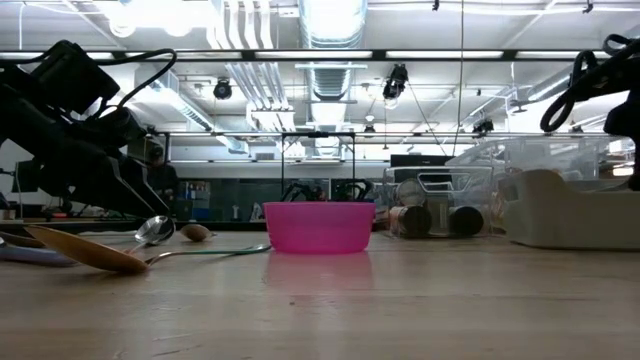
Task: Pick & Place Food Item
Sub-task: Put the blue spoon into the gray bin, then put the green spoon into the gray bin
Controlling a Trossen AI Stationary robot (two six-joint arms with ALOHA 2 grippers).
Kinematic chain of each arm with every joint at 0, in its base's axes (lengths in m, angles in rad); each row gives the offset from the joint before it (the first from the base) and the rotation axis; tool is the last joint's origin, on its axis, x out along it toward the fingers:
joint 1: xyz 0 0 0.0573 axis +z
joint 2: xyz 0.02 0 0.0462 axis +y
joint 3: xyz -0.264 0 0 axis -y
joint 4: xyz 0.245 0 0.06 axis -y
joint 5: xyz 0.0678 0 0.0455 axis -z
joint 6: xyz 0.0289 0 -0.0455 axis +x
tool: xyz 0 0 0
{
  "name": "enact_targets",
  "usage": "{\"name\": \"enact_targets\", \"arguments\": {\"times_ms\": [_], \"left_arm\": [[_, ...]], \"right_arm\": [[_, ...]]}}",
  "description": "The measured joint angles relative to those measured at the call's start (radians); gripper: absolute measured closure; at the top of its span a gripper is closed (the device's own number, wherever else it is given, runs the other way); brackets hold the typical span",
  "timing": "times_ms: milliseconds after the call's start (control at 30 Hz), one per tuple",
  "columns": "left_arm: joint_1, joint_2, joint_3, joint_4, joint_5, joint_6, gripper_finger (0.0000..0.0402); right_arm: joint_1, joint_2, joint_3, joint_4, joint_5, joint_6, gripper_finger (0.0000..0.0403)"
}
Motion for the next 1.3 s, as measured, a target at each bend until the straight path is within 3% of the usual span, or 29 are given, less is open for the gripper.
{"name": "enact_targets", "arguments": {"times_ms": [333, 667, 1300], "left_arm": [[0.0, 0.0, 0.0, 0.0, 0.0, 0.0, 0.0006], [0.0, 0.0, 0.0, 0.0, 0.0, 0.0, 0.0006], [0.0, 0.0, 0.0, 0.0, 0.0, 0.0, 0.0005]], "right_arm": [[-0.032, 0.0, -0.004, 0.001, -0.003, 0.047, 0.0371], [-0.045, 0.0, -0.006, 0.008, -0.003, -0.005, 0.0303], [-0.044, 0.0, 0.044, -0.028, 0.021, -0.007, 0.03]]}}
